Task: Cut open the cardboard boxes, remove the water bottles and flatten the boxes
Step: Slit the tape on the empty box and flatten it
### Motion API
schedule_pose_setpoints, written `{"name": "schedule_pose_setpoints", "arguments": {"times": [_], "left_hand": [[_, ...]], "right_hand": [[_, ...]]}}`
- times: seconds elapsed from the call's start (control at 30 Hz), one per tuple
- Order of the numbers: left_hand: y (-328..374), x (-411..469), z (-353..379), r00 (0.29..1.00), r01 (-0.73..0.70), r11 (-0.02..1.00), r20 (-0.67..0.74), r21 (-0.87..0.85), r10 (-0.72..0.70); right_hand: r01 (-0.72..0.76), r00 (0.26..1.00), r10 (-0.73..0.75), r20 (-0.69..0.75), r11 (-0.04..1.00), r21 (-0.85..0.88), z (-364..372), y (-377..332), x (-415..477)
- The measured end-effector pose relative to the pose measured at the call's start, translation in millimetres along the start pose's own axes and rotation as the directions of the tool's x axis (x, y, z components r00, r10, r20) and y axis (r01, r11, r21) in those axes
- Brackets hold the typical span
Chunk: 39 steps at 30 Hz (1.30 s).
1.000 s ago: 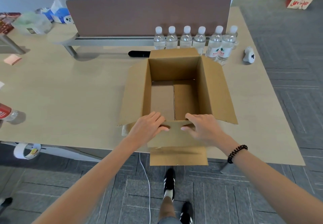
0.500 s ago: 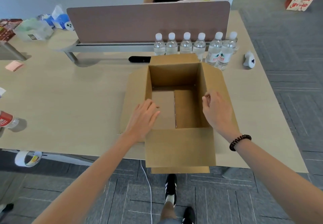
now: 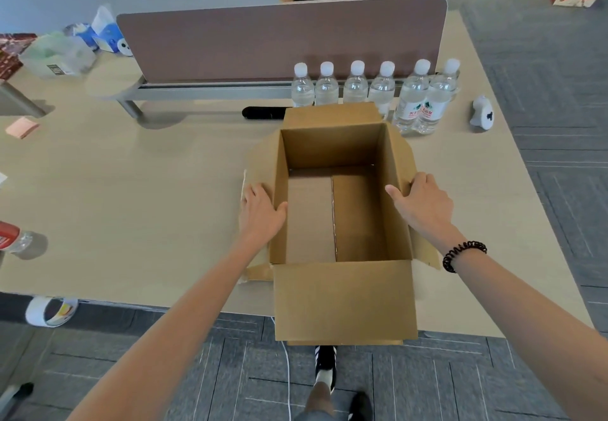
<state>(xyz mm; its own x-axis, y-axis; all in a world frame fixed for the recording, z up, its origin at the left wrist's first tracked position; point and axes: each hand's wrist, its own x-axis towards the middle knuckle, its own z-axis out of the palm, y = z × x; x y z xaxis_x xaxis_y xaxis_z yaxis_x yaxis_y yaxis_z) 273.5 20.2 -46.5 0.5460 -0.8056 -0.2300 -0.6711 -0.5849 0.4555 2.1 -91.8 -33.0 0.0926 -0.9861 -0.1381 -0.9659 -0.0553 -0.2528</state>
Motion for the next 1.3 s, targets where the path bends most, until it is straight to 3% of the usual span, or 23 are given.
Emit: {"name": "schedule_pose_setpoints", "arguments": {"times": [0.27,0.53,0.83,1.07,1.3], "left_hand": [[1,1,-3,0.994,-0.113,0.992,0.002,0.056,0.113],[-11,-25,-13,0.977,-0.209,0.971,0.023,-0.116,0.212],[-16,-78,-30,0.934,-0.355,0.923,-0.026,-0.149,0.355],[-24,-124,-37,0.88,-0.474,0.88,0.009,-0.017,0.475],[-34,-158,-30,0.786,-0.618,0.783,0.06,0.071,0.615]], "right_hand": [[0.127,0.992,-0.127,-0.007,0.992,-0.008,-2,-9,9],[0.113,0.993,-0.116,0.004,0.978,0.174,-13,-6,-2],[0.079,0.997,-0.066,-0.05,0.941,0.33,-33,-4,-29],[0.006,0.999,0.012,-0.031,0.852,0.523,-59,4,-52],[-0.181,0.983,0.128,0.128,0.641,0.746,-85,9,-66]]}}
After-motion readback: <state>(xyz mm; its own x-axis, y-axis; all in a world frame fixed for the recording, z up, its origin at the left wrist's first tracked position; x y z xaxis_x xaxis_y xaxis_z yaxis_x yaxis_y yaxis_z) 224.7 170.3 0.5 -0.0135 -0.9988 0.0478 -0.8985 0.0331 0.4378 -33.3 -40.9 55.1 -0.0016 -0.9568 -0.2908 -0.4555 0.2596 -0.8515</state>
